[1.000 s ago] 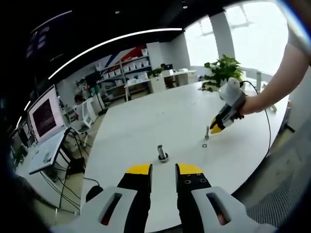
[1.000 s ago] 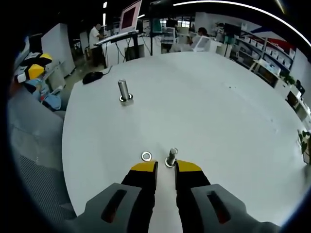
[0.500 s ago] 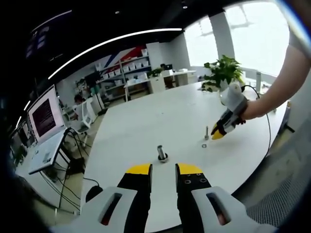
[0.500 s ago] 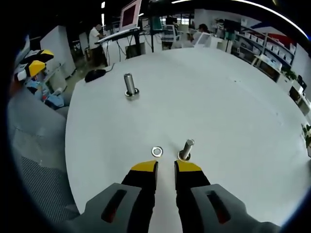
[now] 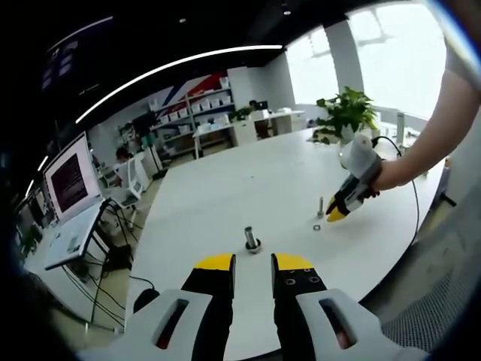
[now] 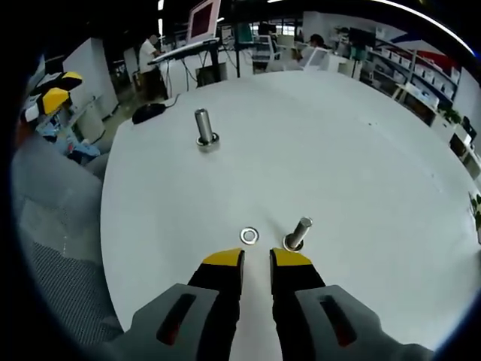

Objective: Place the washer onto the threaded stud by aligning its center hole with the stud, sliding it down to the base, and recovering from edge contact or off-axis alignment until the washer reaches the visible bottom stop.

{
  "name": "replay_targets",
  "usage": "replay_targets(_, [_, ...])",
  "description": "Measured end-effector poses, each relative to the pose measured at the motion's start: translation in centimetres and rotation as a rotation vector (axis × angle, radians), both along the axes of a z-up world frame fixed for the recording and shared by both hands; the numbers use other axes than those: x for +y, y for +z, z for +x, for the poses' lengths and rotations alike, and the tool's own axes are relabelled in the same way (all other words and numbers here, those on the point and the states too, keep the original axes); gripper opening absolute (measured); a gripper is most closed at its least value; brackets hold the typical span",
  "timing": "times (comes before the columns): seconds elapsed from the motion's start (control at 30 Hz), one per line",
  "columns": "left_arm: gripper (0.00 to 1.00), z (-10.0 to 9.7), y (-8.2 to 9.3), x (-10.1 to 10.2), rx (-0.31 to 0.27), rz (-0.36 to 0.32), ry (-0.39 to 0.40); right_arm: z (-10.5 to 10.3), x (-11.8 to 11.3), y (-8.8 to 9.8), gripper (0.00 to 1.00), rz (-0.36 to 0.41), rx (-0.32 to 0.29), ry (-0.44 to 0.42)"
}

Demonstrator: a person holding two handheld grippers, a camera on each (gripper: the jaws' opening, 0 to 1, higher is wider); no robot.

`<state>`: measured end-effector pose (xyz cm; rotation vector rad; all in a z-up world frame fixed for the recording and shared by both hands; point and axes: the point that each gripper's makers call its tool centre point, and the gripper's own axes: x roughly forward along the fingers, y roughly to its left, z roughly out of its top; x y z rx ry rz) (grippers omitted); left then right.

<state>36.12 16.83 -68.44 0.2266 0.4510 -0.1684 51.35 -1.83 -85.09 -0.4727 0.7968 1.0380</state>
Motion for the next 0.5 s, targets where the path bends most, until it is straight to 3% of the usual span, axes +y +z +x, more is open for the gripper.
replay_targets(0.5, [0.17, 0.02, -0.13, -0.17, 0.005, 0.004, -0.007, -0.23, -0.32, -0.83, 0.17, -0.012, 0.025, -0.008])
